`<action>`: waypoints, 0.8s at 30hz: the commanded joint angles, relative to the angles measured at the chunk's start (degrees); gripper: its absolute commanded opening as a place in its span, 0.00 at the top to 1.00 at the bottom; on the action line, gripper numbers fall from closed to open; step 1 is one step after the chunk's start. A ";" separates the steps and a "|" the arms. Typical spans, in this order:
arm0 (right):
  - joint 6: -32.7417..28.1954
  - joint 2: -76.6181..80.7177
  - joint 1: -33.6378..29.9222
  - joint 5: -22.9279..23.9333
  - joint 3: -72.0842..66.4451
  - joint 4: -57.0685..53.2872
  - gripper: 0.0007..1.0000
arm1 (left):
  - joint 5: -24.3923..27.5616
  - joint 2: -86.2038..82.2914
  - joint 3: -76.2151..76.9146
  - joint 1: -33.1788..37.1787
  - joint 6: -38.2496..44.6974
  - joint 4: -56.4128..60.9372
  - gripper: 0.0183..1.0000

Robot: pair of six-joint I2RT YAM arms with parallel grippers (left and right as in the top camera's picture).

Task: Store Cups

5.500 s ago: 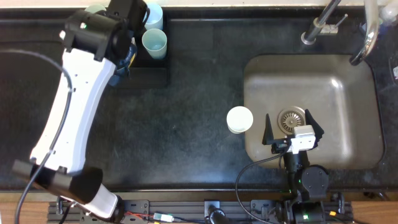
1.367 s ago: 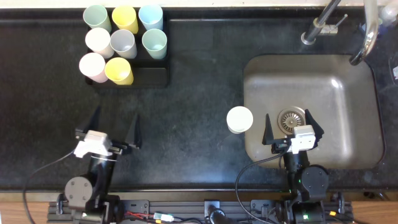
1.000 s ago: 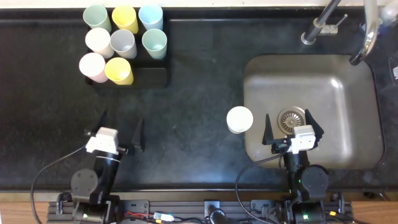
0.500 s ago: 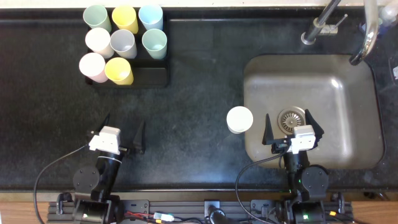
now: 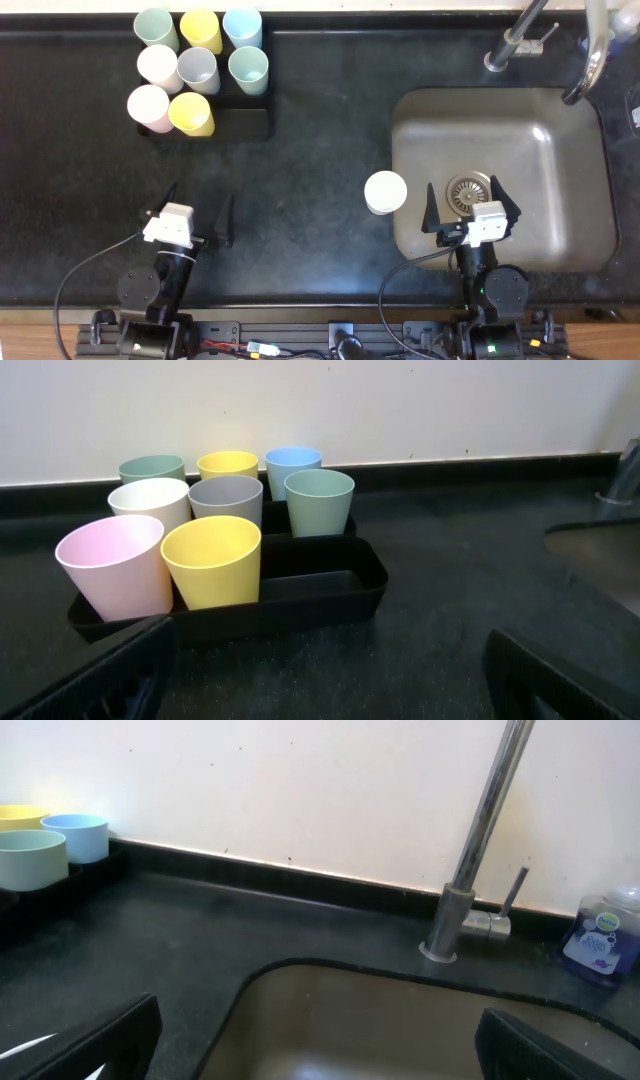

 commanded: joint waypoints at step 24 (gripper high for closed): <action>1.01 19.76 -0.04 -0.17 20.00 -8.79 0.00 | -0.24 -0.42 -0.04 0.20 1.27 -0.28 0.00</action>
